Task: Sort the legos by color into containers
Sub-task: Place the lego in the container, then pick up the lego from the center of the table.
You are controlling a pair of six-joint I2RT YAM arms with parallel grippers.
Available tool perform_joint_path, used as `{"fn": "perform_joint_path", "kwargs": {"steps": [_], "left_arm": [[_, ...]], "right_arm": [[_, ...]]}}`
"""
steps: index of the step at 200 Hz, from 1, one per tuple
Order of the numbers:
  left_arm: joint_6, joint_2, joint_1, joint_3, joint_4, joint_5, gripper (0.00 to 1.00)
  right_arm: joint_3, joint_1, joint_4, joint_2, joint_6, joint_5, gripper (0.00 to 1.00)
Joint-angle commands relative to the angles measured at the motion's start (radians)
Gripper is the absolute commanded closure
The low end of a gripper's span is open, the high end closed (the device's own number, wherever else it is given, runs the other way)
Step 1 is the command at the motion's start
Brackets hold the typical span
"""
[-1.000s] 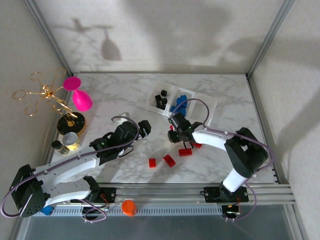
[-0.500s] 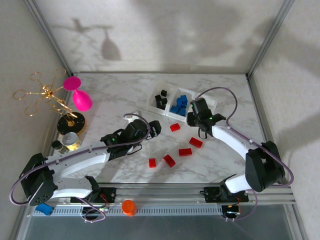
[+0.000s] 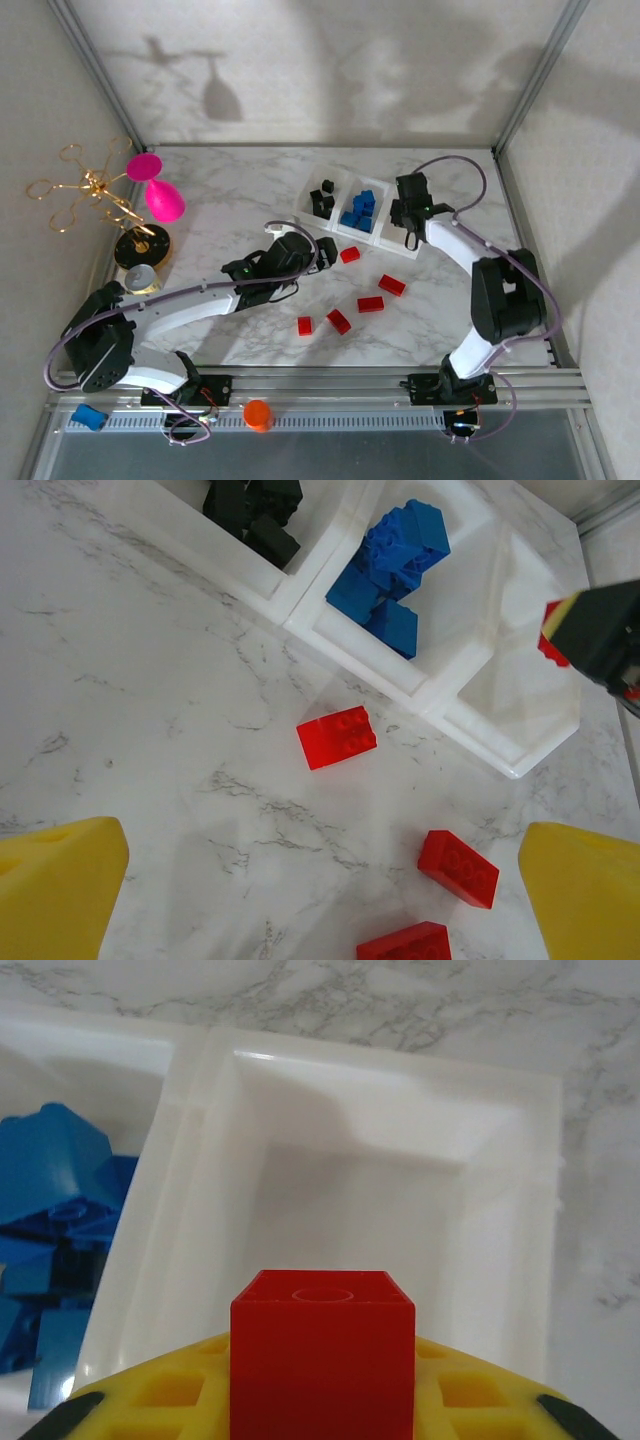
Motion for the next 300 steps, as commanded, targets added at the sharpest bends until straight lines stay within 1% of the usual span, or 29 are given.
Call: {"fn": "perform_joint_path", "kwargs": {"steps": [1,22,47,73,91,118,172,219,256,268,273,300], "left_arm": [[0.021,0.016,-0.009,0.035,0.026,0.015,0.0],[0.025,0.021,-0.009,0.044,0.023,0.012,0.0],[0.032,0.016,-0.008,0.048,0.017,0.005,0.0],[0.039,0.005,-0.008,0.051,0.008,0.0,0.0],[0.041,-0.016,-0.008,0.048,0.0,-0.009,0.0],[0.043,-0.06,-0.008,0.031,-0.009,-0.032,0.0],[0.019,-0.131,-0.008,-0.03,-0.041,-0.078,0.0],[-0.016,-0.183,-0.008,-0.087,-0.068,-0.12,0.0],[-0.054,-0.228,-0.006,-0.133,-0.075,-0.161,0.0],[-0.063,-0.237,-0.006,-0.138,-0.084,-0.176,0.0],[-0.069,-0.24,-0.006,-0.139,-0.089,-0.183,0.0],[-0.083,-0.257,-0.003,-0.151,-0.103,-0.21,0.0]], "right_arm": [[0.07,-0.016,0.02,0.062,-0.021,0.035,0.71],[0.106,-0.026,0.006,0.1,-0.022,0.036,0.64],[0.112,-0.026,0.007,0.094,-0.023,0.03,0.53],[0.106,-0.026,-0.001,0.063,-0.024,0.012,0.48],[0.092,-0.025,-0.014,0.028,-0.014,0.002,0.46],[0.035,-0.004,-0.009,-0.053,0.008,-0.054,0.44],[-0.112,0.105,-0.027,-0.196,0.062,-0.095,0.39],[-0.249,0.254,0.009,-0.268,0.125,-0.09,0.36],[-0.291,0.358,0.067,-0.222,0.138,-0.09,0.32],[-0.296,0.365,0.091,-0.194,0.134,-0.097,0.31],[-0.298,0.394,0.103,-0.182,0.133,-0.103,0.3],[-0.287,0.399,0.131,-0.103,0.133,-0.101,0.28]]}}
